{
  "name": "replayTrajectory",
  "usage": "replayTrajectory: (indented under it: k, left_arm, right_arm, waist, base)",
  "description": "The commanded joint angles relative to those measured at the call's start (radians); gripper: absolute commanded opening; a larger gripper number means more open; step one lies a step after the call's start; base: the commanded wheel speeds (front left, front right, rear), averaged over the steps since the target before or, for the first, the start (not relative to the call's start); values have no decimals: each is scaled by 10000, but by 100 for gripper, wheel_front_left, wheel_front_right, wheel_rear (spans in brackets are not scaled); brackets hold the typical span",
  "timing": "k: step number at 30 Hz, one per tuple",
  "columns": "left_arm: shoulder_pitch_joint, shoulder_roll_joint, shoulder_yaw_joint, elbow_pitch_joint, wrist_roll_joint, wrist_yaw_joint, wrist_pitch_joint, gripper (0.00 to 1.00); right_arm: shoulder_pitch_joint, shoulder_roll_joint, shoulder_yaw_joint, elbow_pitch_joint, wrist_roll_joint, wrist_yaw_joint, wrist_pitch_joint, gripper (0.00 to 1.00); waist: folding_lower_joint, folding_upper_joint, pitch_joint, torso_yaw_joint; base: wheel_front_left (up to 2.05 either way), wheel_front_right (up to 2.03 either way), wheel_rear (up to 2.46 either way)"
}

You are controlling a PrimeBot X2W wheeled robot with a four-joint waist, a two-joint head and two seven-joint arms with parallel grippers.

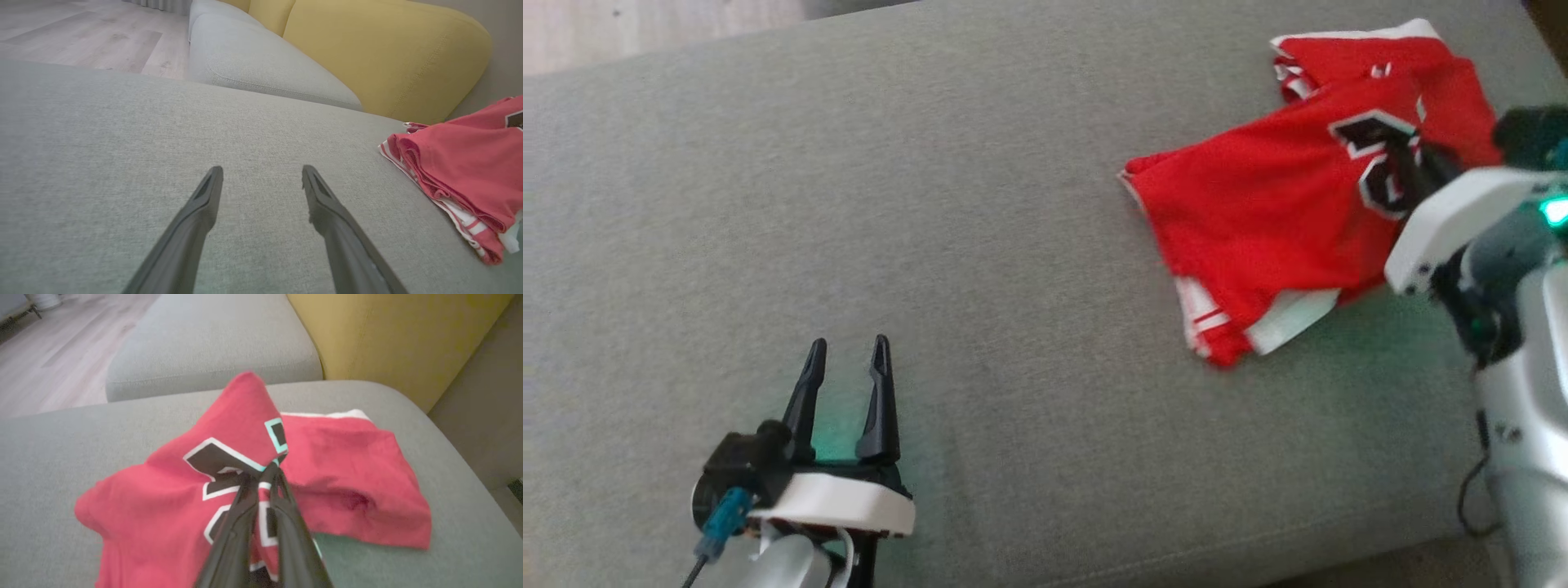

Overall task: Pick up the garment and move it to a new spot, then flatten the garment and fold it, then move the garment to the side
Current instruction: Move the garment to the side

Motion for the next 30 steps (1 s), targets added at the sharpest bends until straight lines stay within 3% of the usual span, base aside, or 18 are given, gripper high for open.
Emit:
replayTrajectory:
  k: [1,9,21,28,29,30]
  left_arm:
    - [-346,15,272,-237,-6,-56,-23,100]
    - [-256,-132,305,-124,-37,-95,-82,100]
    - [-297,-225,107,-165,122,-197,-95,100]
    - [-461,-181,-26,-240,203,-207,-2,100]
    - [-474,-169,-37,-252,212,-198,13,100]
    - [-486,-159,-45,-269,220,-189,25,100]
  right_arm:
    - [-565,-68,36,-256,-60,65,16,0]
    - [-2035,-668,-598,948,-533,65,304,0]
    - [-2988,-2957,-1662,1878,-1520,65,1351,0]
    - [-3052,-3537,-2487,2650,-2735,65,1278,0]
    - [-3042,-3530,-2620,2738,-2977,65,1212,20]
    - [-3032,-3508,-2762,2791,-3232,65,1077,66]
  waist:
    - [0,0,-55,210]
    - [0,0,-102,1005]
    - [0,0,304,2094]
    - [0,0,660,2430]
    - [0,0,695,2449]
    - [0,0,731,2461]
  base:
    - [0,0,0]
    - [0,0,0]
    - [0,0,0]
    - [0,0,0]
    - [0,0,0]
    - [0,0,0]
